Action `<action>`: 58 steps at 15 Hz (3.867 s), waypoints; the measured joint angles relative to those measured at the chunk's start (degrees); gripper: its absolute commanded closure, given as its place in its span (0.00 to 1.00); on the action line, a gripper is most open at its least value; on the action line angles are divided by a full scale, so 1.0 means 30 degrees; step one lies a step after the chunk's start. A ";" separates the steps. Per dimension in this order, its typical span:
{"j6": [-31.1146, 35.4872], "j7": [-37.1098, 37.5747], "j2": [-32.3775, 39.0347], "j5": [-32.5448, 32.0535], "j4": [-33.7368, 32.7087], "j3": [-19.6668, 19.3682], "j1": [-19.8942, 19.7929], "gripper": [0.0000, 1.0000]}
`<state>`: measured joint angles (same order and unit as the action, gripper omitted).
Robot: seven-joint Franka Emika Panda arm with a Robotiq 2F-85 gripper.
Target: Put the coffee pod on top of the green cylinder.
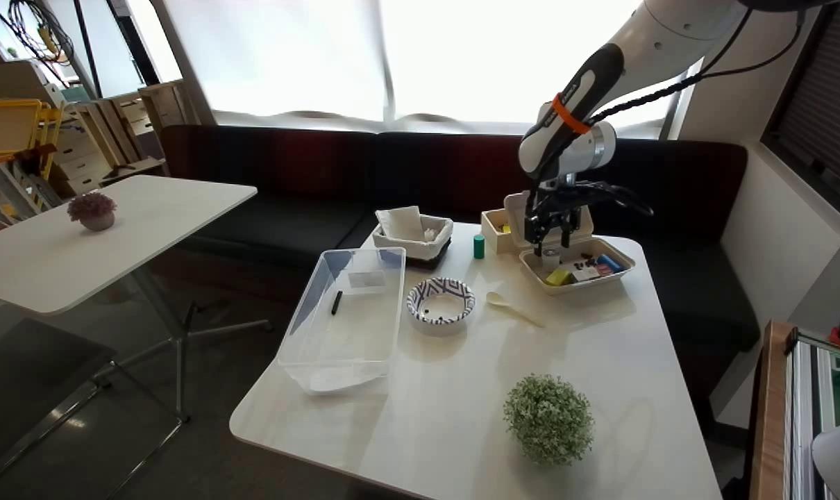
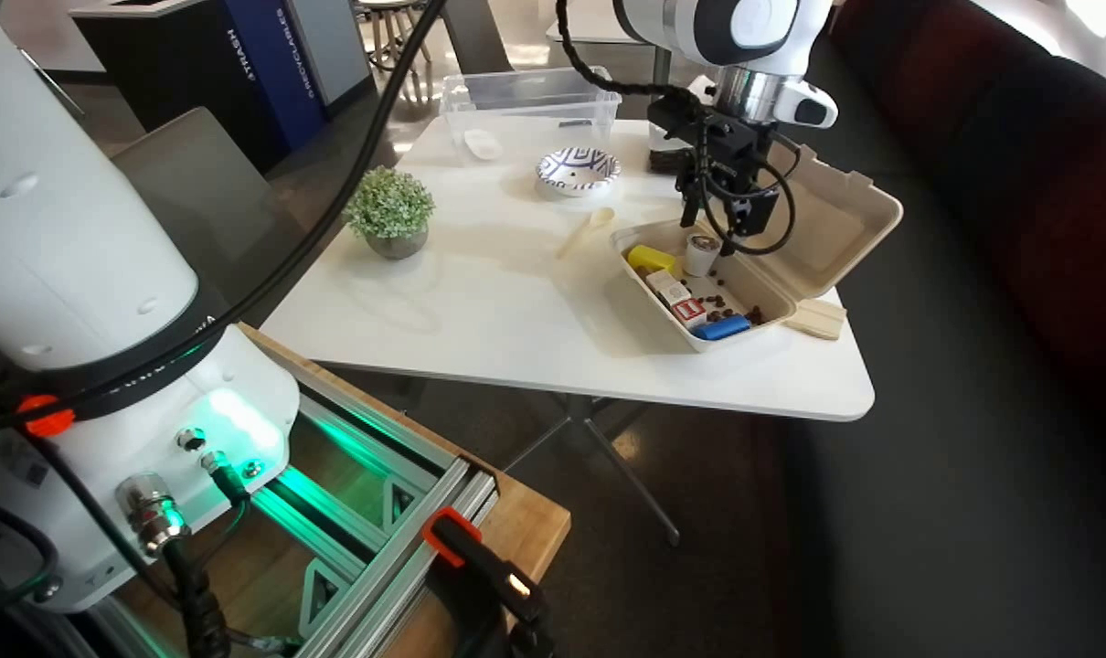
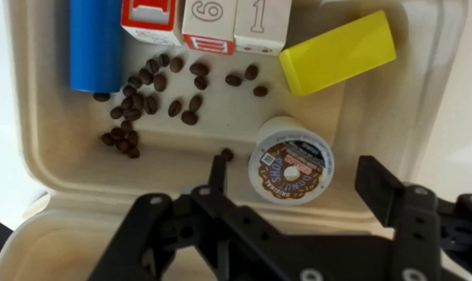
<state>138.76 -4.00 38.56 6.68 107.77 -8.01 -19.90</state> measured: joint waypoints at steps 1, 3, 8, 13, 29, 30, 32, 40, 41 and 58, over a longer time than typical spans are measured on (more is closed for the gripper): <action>0.0228 -0.0067 0.0070 0.0100 -0.0005 0.0077 -0.0071 0.17; 0.0529 -0.0240 0.0216 0.0300 -0.0040 0.0236 -0.0212 0.22; 0.0571 -0.0368 0.0627 0.0447 -0.0404 0.0422 -0.0326 0.36; 0.0571 -0.0368 0.0692 0.0463 -0.0490 0.0428 -0.0352 0.64; 0.0589 -0.1223 -0.2978 0.0735 0.0338 0.1225 -0.0160 0.72; 0.0583 -0.1268 -0.3153 0.0735 0.0334 0.1340 -0.0040 0.72; 0.0530 -0.1282 -0.3431 0.0735 0.0313 0.1559 0.0231 0.72; 0.0412 -0.1105 -0.3860 0.0751 0.0111 0.1696 0.0895 0.47; 0.0412 -0.1104 -0.3860 0.0751 0.0110 0.1693 0.0895 0.47; -0.0375 -0.1838 -0.2087 0.0740 -0.2875 0.1505 0.0782 0.72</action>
<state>137.64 -9.51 32.30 8.89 99.14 -3.50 -17.56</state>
